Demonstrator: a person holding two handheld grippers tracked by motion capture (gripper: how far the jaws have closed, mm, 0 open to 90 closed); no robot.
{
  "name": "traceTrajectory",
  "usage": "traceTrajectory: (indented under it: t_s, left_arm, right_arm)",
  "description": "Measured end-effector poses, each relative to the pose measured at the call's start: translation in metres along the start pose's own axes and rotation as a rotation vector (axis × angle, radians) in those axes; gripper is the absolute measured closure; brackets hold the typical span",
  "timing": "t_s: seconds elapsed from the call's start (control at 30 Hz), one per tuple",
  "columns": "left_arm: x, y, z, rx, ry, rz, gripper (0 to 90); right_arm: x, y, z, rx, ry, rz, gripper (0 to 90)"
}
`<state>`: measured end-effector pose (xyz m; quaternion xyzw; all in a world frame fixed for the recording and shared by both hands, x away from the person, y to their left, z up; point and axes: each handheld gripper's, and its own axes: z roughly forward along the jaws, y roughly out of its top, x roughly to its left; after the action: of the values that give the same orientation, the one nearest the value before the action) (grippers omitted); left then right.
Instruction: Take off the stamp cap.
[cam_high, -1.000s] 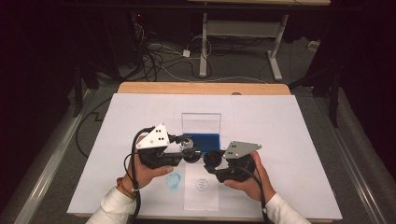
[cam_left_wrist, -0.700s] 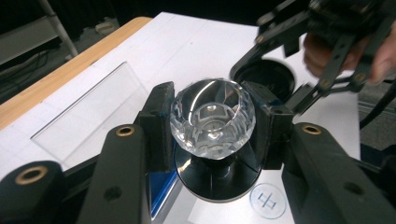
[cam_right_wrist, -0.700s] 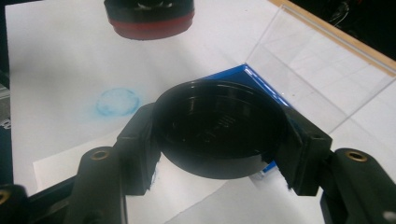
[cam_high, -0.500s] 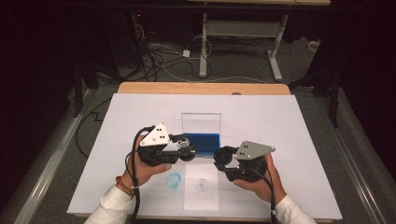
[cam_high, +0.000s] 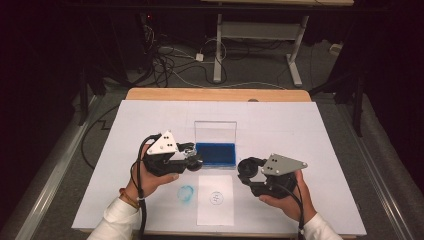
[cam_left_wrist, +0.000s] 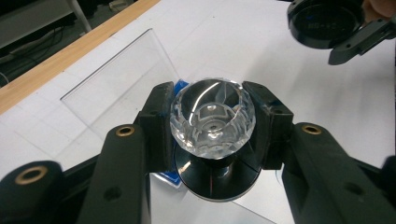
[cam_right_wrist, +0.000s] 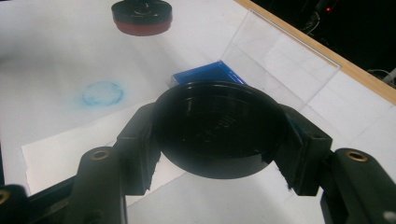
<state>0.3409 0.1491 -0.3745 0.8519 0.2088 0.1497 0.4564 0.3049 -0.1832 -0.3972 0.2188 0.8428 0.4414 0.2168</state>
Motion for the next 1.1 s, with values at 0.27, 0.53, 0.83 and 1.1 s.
traceTrajectory:
  t_s: [0.27, 0.53, 0.83, 1.1]
  left_arm:
    - [0.002, -0.001, -0.001, 0.004, 0.009, -0.003, 55.0]
    - [0.003, -0.002, -0.002, 0.009, 0.018, -0.006, 55.0]
    - [0.004, -0.002, -0.003, 0.013, 0.031, -0.011, 55.0]
    - [0.004, -0.002, -0.004, 0.014, 0.032, -0.011, 55.0]
  right_arm:
    - [-0.001, -0.008, -0.010, 0.003, -0.029, -0.007, 38.8]
    - [0.000, -0.019, -0.020, 0.000, -0.043, -0.007, 38.8]
    - [0.005, -0.037, -0.029, 0.021, -0.048, -0.010, 38.8]
    - [0.013, -0.059, -0.032, 0.051, -0.051, -0.005, 38.8]
